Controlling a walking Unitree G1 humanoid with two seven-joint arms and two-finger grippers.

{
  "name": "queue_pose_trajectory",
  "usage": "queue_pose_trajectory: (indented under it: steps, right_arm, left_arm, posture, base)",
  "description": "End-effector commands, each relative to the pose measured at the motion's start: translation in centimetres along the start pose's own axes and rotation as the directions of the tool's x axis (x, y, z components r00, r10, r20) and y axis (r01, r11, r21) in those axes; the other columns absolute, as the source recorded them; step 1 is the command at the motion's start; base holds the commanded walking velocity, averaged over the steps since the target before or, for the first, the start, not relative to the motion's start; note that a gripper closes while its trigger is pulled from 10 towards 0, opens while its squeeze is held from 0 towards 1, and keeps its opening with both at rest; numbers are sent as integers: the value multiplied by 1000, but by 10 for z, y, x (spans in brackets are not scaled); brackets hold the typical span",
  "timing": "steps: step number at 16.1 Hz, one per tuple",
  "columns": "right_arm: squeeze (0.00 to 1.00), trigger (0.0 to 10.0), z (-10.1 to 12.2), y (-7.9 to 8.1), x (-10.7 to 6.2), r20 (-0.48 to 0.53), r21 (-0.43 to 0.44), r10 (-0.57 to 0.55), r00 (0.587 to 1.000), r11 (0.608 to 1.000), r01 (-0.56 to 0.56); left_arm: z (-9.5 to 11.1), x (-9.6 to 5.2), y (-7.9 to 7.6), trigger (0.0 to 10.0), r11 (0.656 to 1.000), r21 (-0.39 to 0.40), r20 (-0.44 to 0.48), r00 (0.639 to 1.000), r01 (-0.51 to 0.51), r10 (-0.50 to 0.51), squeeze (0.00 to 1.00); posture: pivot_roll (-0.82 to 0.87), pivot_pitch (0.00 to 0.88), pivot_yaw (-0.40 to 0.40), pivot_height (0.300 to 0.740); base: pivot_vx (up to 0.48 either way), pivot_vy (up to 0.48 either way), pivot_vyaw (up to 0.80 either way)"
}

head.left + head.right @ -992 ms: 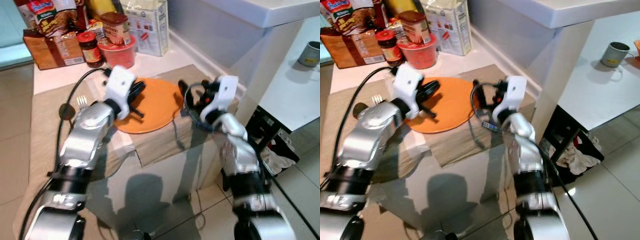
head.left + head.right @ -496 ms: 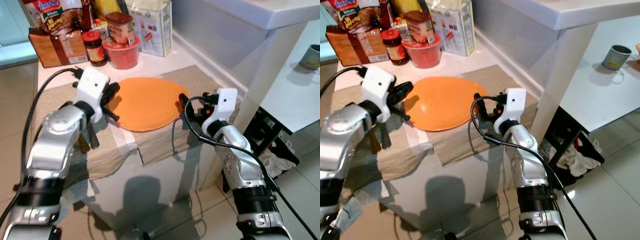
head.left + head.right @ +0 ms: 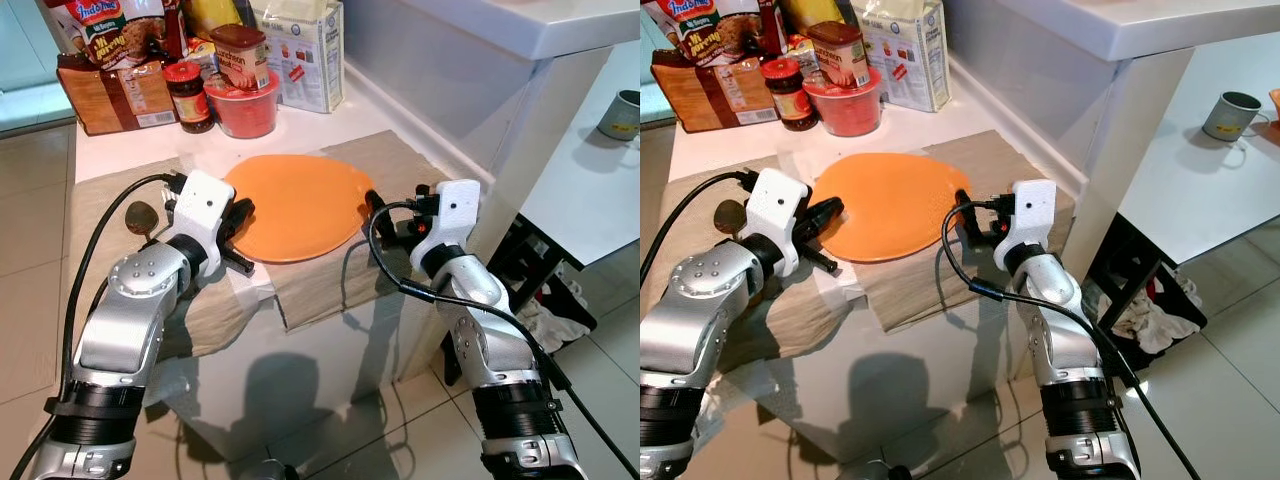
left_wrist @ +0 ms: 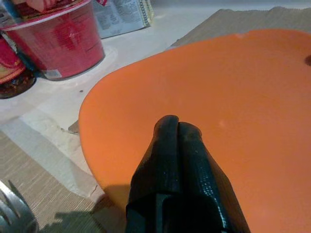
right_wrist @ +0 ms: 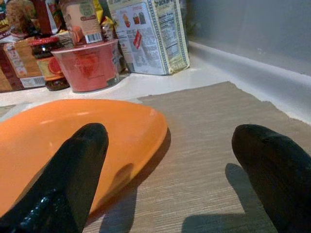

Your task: Setting the table

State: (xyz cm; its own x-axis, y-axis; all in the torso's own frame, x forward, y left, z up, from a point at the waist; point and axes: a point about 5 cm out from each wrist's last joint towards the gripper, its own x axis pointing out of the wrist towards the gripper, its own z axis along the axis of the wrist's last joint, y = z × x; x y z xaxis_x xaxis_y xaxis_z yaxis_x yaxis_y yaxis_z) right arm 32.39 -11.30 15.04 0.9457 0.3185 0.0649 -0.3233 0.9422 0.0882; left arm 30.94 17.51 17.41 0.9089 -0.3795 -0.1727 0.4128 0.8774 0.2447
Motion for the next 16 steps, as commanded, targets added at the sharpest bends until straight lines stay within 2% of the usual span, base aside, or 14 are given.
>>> queue_pose_trajectory:
  steps: [1,5,9,12,13,16]
  right_arm:
    - [0,10000,4,2,0,17,-11,7,1000,1000,-7]
    - [0,10000,4,4,1,15,-4,12,1000,1000,-12]
    - [0,10000,9,6,5,27,18,22,999,1000,-23]
    - [0,10000,13,5,9,30,76,25,999,997,-27]
    - [0,10000,15,6,12,25,138,28,999,990,-31]
    - [0,10000,16,7,16,19,235,26,999,972,-30]
  left_arm:
    - [-1,0,-1,0,1000,11,-13,1000,-3,4,0]
    - [-12,2,-10,0,1000,4,-84,996,30,-30,0]
    - [-16,5,-14,0,998,5,-114,992,55,-54,0]
    - [-17,7,-17,0,997,7,-118,990,76,-75,0]
    - [-17,8,-18,0,995,1,-109,989,97,-97,0]
    - [-21,10,-20,0,993,-16,-111,987,115,-116,0]
  posture:
    - [14,0,34,740]
    - [15,0,34,740]
    - [14,0,34,740]
    - [14,0,33,740]
    - [14,0,32,740]
    - [13,0,30,740]
  base:
    - [0,0,0]
    - [0,0,0]
    - [0,0,0]
    - [0,0,0]
    - [0,0,0]
    - [0,0,0]
